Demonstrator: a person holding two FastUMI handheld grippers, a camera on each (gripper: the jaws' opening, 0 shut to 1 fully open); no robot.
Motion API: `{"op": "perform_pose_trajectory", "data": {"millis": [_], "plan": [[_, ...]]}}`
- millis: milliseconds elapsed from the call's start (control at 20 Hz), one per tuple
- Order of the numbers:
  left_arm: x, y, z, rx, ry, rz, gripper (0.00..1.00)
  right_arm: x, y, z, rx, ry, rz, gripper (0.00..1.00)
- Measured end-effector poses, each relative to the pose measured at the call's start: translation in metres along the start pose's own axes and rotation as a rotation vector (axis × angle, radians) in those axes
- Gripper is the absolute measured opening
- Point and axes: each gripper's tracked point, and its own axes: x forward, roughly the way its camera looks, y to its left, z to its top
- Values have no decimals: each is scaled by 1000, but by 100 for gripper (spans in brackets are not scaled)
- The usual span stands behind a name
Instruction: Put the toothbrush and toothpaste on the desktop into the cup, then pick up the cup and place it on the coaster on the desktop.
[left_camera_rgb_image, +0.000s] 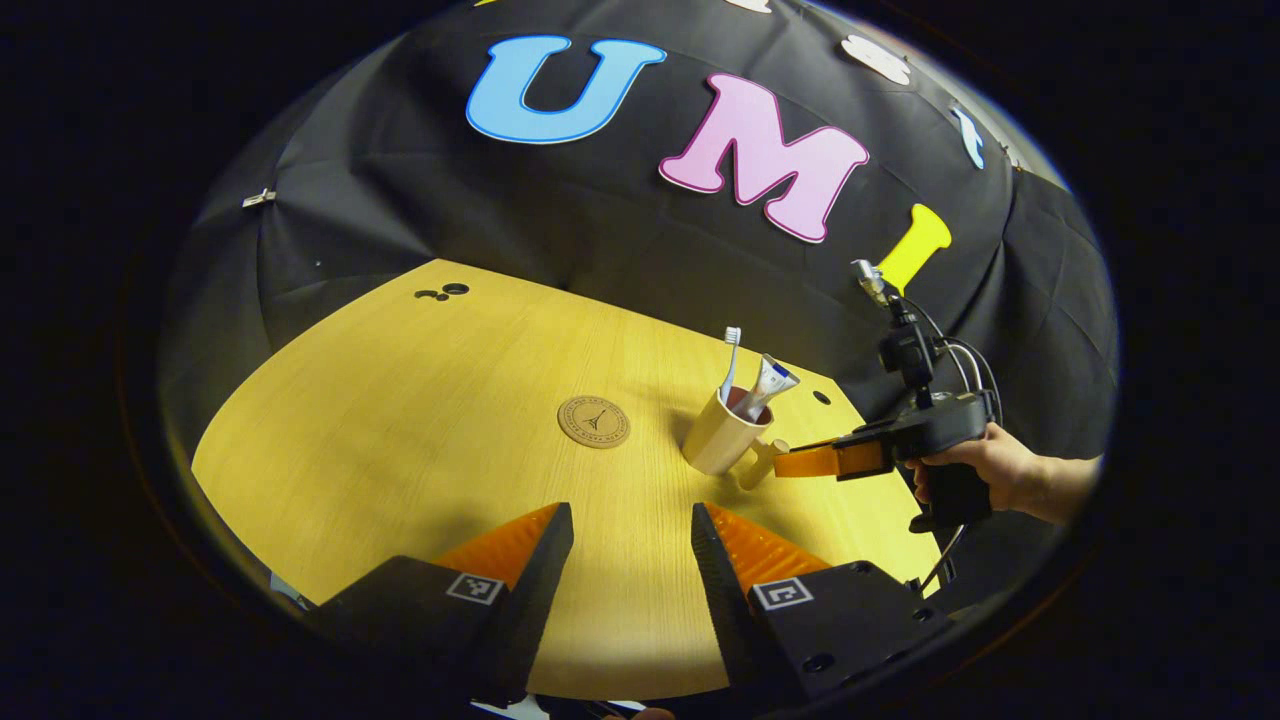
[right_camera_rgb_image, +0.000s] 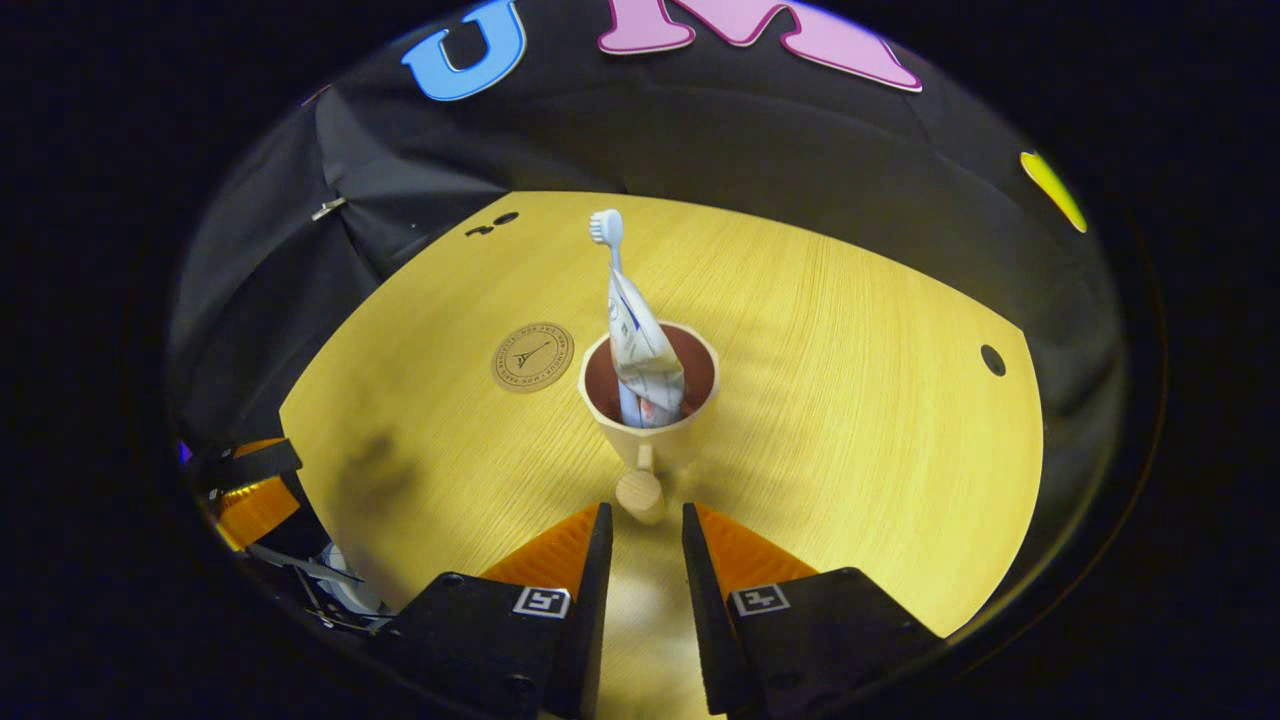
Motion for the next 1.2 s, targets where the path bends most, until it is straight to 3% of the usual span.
{"op": "perform_pose_trajectory", "data": {"millis": [50, 100, 150, 200, 250, 300, 350, 400, 650, 700, 750, 1000, 1200], "plan": [[-2, 2, 0, -1, 1, 4, 75, 7, 0, 0, 2, 21, -7, 36], [-4, 5, 0, -1, 3, 9, 75, 15, 0, 1, 1, 37, -15, 43], [-6, 8, 0, -1, 3, 15, 75, 22, -1, -1, -4, 60, -25, 43], [-7, 10, -1, -4, 5, 20, 76, 28, -1, -4, -8, 90, -32, 35], [-8, 13, -2, -8, 7, 26, 75, 33, -1, -7, -13, 112, -39, 43], [-10, 15, -1, -13, 8, 31, 75, 40, -2, -10, -19, 136, -48, 43], [-12, 16, -2, -16, 9, 36, 75, 46, -3, -12, -24, 158, -58, 35], [-13, 17, -2, -18, 10, 38, 76, 49, -3, -14, -25, 178, -65, 43], [-16, 18, -5, -15, 13, 43, 76, 62, 0, -10, -22, 235, -79, 42], [-17, 18, -5, -15, 13, 42, 76, 64, 0, -8, -27, 239, -84, 42], [-17, 18, -6, -16, 12, 41, 76, 65, 0, -6, -32, 248, -96, 35], [-19, 20, -3, -24, 5, 34, 75, 72, -5, -4, -48, 283, -142, 37], [-22, 25, -3, -30, 5, 32, 76, 67, -7, 0, -22, 293, -148, 28]]}}
